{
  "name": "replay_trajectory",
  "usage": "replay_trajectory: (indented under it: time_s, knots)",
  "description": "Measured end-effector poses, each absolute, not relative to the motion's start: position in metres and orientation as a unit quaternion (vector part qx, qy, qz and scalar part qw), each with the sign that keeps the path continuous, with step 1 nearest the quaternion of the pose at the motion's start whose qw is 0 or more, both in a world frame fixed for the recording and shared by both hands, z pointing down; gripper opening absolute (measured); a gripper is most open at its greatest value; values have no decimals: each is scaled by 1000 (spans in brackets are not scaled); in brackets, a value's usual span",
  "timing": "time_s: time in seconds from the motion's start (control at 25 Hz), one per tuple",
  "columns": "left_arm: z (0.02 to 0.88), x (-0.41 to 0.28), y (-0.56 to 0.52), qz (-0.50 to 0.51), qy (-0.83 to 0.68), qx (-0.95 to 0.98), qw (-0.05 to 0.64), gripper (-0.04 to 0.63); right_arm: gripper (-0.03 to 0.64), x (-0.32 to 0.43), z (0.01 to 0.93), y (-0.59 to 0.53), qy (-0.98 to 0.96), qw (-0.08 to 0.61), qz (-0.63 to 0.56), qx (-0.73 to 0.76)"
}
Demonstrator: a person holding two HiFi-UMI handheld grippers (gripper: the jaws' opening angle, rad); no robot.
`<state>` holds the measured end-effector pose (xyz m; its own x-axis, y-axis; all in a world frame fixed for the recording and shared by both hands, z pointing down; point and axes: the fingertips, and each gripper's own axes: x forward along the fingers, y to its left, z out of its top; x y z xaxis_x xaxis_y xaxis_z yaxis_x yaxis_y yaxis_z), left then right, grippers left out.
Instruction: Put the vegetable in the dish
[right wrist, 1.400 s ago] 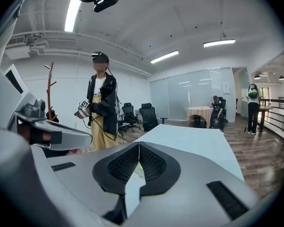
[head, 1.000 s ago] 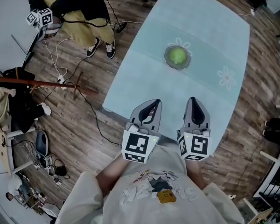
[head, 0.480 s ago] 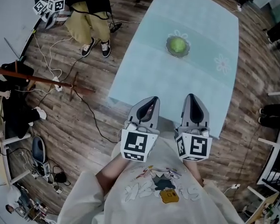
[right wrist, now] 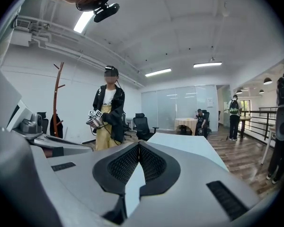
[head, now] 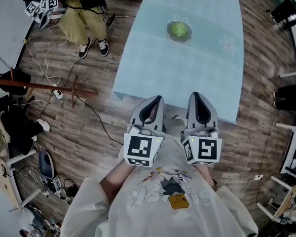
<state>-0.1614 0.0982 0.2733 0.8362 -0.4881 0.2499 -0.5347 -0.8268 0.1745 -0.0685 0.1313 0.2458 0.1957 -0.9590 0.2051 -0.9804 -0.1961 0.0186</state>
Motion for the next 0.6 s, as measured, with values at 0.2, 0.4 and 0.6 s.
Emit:
replay_trajectory:
  time_s: [0.2,0.4,0.6]
  knots:
    - [270,-164,118,100,-262,954,105,6,22,-80,254,146,-637,67,89,763]
    - [272,-162,131,102,-260,955,99,6,22,-80,250,152,-641,59,86,760]
    - [264,-150,152,100,-254,958,94,6,22,-64,243,171,-635,60,82,766]
